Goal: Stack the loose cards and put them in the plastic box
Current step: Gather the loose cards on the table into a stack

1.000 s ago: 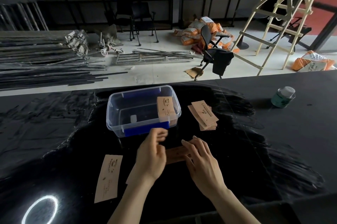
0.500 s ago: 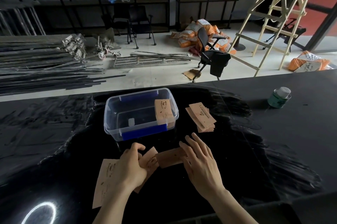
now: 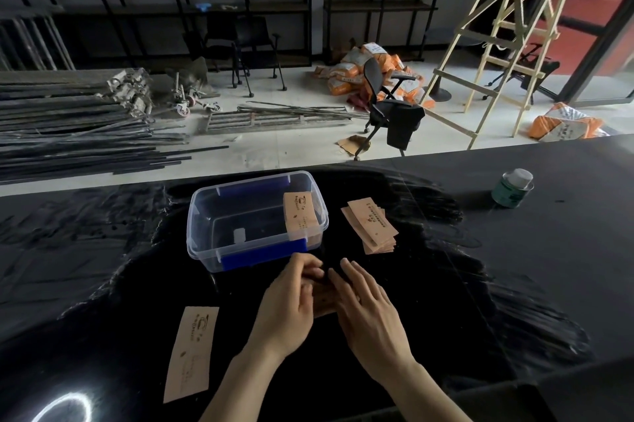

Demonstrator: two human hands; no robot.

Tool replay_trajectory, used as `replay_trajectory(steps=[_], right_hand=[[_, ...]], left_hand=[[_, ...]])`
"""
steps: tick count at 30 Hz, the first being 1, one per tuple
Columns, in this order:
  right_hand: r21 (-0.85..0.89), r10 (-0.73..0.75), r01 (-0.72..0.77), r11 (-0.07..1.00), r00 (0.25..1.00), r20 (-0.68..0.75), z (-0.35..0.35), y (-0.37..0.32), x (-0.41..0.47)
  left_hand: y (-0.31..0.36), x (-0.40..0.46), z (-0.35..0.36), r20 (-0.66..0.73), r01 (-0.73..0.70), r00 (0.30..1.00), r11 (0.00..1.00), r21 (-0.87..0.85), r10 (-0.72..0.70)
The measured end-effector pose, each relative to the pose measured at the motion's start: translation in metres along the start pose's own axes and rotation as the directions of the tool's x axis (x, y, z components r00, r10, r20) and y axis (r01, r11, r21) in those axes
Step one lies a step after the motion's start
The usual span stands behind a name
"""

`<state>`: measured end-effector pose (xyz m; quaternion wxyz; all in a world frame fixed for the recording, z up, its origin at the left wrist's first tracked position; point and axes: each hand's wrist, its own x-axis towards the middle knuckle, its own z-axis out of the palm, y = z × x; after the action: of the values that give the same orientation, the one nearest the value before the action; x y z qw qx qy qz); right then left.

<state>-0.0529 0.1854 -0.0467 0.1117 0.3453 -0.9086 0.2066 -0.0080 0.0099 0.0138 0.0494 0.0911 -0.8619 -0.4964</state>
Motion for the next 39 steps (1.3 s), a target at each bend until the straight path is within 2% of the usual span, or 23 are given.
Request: replay_trajectory(steps=[3, 6, 8, 11, 13, 15, 19, 24, 28, 31, 34, 36, 39], right_hand=[[-0.152, -0.031, 0.026, 0.988, 0.999, -0.03, 0.005, 0.001, 0.001], [-0.205, -0.06, 0.052, 0.977, 0.998, -0.03, 0.007, -0.001, 0.004], [-0.196, -0.068, 0.061, 0.979, 0.997, -0.027, 0.008, -0.002, 0.006], [-0.175, -0.05, 0.047, 0.984, 0.999, -0.016, 0.008, -0.003, 0.007], [-0.168, -0.043, 0.04, 0.985, 0.999, -0.015, 0.007, -0.005, 0.008], [-0.159, -0.042, 0.038, 0.986, 0.999, -0.021, 0.006, -0.006, 0.009], [-0.167, -0.065, 0.061, 0.984, 0.998, -0.023, 0.007, -0.008, 0.01], [-0.154, -0.051, 0.05, 0.987, 0.999, -0.003, 0.009, -0.006, 0.009], [-0.127, -0.037, 0.037, 0.991, 0.999, 0.004, 0.01, -0.006, 0.008], [-0.093, -0.016, 0.014, 0.996, 1.0, -0.016, 0.008, -0.008, 0.007], [-0.043, 0.035, -0.036, 0.998, 0.999, -0.03, 0.008, -0.013, 0.006], [-0.057, 0.007, -0.007, 0.998, 1.0, -0.011, 0.008, -0.012, 0.005], [-0.059, -0.02, 0.02, 0.998, 1.0, -0.006, 0.006, -0.009, 0.005]], left_hand=[[-0.011, -0.004, -0.015, -0.302, 0.056, 0.953, 0.988, 0.143, -0.01], [-0.03, -0.015, -0.043, -0.486, 0.26, 0.868, 0.928, 0.267, -0.103], [-0.045, -0.028, -0.062, -0.538, 0.419, 0.824, 0.831, 0.366, -0.179], [-0.061, -0.049, -0.078, -0.516, 0.645, 0.752, 0.621, 0.445, -0.411], [-0.064, -0.057, -0.082, -0.471, 0.672, 0.74, 0.545, 0.501, -0.48], [-0.063, -0.058, -0.082, -0.434, 0.635, 0.772, 0.552, 0.541, -0.464], [-0.057, -0.046, -0.084, -0.382, 0.565, 0.821, 0.698, 0.44, -0.424], [-0.03, -0.025, -0.07, -0.263, 0.253, 0.951, 0.896, 0.365, -0.161], [-0.013, -0.002, -0.047, -0.169, 0.05, 0.986, 0.943, 0.328, 0.006], [-0.002, 0.009, -0.027, -0.08, -0.032, 0.995, 0.951, 0.307, 0.059], [0.006, 0.013, -0.009, -0.029, -0.04, 0.999, 0.984, 0.176, 0.046], [0.004, 0.011, -0.004, -0.041, -0.053, 0.998, 0.995, 0.088, 0.056], [-0.008, 0.007, -0.013, -0.064, -0.051, 0.996, 0.987, 0.152, 0.061]])
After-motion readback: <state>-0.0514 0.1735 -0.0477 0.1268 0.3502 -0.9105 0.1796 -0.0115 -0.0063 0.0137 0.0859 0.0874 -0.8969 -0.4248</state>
